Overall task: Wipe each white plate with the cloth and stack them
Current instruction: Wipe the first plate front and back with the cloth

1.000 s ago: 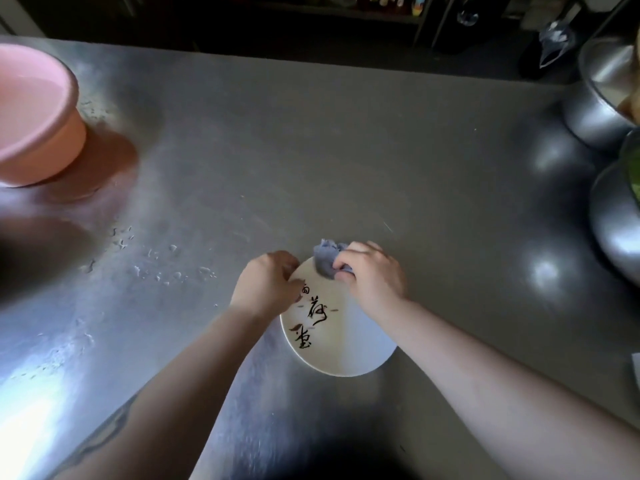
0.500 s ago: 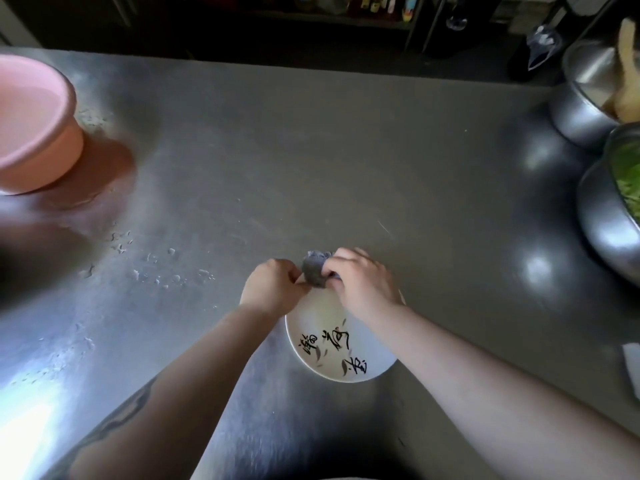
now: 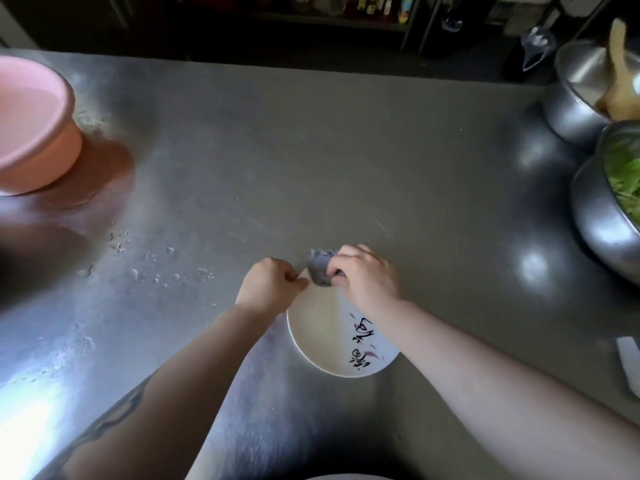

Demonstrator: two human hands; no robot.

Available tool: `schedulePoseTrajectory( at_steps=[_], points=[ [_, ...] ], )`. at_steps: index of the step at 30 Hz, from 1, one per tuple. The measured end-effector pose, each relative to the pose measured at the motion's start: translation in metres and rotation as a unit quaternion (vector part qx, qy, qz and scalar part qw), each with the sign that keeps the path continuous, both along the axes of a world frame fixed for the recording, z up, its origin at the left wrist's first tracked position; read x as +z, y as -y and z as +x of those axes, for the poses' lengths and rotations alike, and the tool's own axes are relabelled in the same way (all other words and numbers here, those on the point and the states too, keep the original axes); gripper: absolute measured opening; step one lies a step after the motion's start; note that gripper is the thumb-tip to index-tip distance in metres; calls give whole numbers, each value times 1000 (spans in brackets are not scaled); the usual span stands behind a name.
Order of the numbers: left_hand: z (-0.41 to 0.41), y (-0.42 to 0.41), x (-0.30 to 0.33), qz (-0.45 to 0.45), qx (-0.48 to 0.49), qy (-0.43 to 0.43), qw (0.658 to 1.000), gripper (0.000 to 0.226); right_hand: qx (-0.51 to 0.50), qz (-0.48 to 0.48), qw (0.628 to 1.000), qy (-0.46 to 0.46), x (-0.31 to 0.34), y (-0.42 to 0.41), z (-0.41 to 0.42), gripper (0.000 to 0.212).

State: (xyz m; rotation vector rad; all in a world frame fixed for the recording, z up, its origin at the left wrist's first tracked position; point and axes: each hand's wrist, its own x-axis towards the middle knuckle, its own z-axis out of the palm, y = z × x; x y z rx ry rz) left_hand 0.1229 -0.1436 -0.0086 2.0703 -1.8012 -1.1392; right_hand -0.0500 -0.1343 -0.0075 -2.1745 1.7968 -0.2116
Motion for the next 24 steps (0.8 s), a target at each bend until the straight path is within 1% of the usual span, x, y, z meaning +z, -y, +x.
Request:
schedulePoseTrajectory(
  at_steps=[2, 4, 6, 7, 8, 10, 11, 12, 14, 16, 18, 19, 20, 21, 22, 23, 24],
  points=[
    [8, -9, -3, -8, 31, 4, 999, 19, -47, 6, 998, -33, 2, 0, -12, 6],
    [15, -18, -6, 19, 64, -19, 998, 14, -72, 12, 995, -63, 3, -1, -23, 9],
    [16, -21, -5, 80, 31, -28, 996, 12, -68, 19, 995, -66, 3, -2, -24, 11],
    [14, -20, -4, 86, 7, -11, 996, 11, -60, 22, 996, -57, 4, -2, -21, 11],
    [12, -17, -4, 62, -3, 10, 998, 9, -49, 25, 998, -42, 4, -2, -16, 10],
    [6, -6, -3, -15, 2, 34, 999, 6, -23, 28, 999, -16, 4, -2, -4, 8],
    [3, -1, -3, -34, -3, 33, 999, 8, -11, 26, 1000, -11, 4, -2, 1, 8],
    [0, 3, -3, -35, -10, 33, 999, 11, -5, 25, 1000, -9, 4, -1, 4, 8],
    [1, 3, -2, -8, -5, 24, 1000, 14, -15, 25, 999, -17, 5, 0, 2, 7],
    [7, -2, -3, 28, 24, 8, 999, 13, -49, 22, 998, -42, 7, 1, -9, 7],
    [14, -6, -2, 105, 40, -18, 993, 12, -76, 17, 995, -68, 7, 0, -19, 9],
    [15, -7, -1, 156, 21, -23, 987, 13, -80, 15, 994, -71, 6, -1, -21, 10],
    [15, -7, 1, 188, -12, -12, 982, 15, -76, 16, 995, -68, 6, -1, -20, 10],
    [13, -5, 3, 185, -43, 10, 982, 15, -66, 21, 996, -59, 6, 0, -17, 10],
    [11, -3, 5, 143, -61, 37, 987, 12, -52, 27, 997, -45, 6, 0, -12, 9],
    [8, 1, 5, 82, -66, 60, 993, 11, -37, 28, 998, -30, 6, 0, -7, 7],
    [5, 5, 6, 32, -65, 73, 995, 13, -25, 26, 999, -21, 5, 0, -2, 7]
  ],
)
